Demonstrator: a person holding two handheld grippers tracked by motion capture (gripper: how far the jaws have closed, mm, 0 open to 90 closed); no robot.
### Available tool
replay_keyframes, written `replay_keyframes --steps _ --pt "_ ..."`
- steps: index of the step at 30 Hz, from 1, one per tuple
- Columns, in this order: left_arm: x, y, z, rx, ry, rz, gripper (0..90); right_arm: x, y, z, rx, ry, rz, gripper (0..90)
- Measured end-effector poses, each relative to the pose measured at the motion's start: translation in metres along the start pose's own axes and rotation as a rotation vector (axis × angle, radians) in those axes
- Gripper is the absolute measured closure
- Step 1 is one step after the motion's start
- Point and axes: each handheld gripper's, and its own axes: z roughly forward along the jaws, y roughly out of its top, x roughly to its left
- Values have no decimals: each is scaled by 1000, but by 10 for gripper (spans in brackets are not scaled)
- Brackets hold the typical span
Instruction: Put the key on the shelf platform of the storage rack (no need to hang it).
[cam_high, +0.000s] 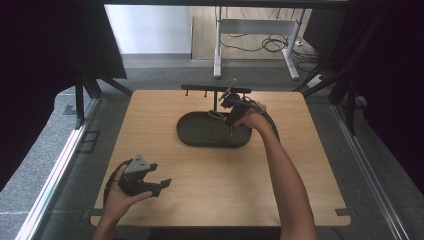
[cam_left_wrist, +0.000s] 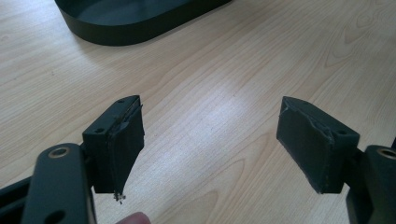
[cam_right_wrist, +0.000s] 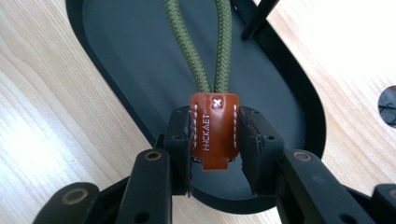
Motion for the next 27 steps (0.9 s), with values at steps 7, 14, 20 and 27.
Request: replay_keyframes --steps 7,14,20,27 --pt "0 0 1 1 2 2 235 0 -6 13 -8 -9 13 662" --pt "0 0 2 8 0 4 235 2 -9 21 -3 -2 19 659" --pt "-1 0 4 12 -2 7 235 3 -12 28 1 12 24 655" --pt "-2 0 6 21 -4 12 235 3 -18 32 0 19 26 611"
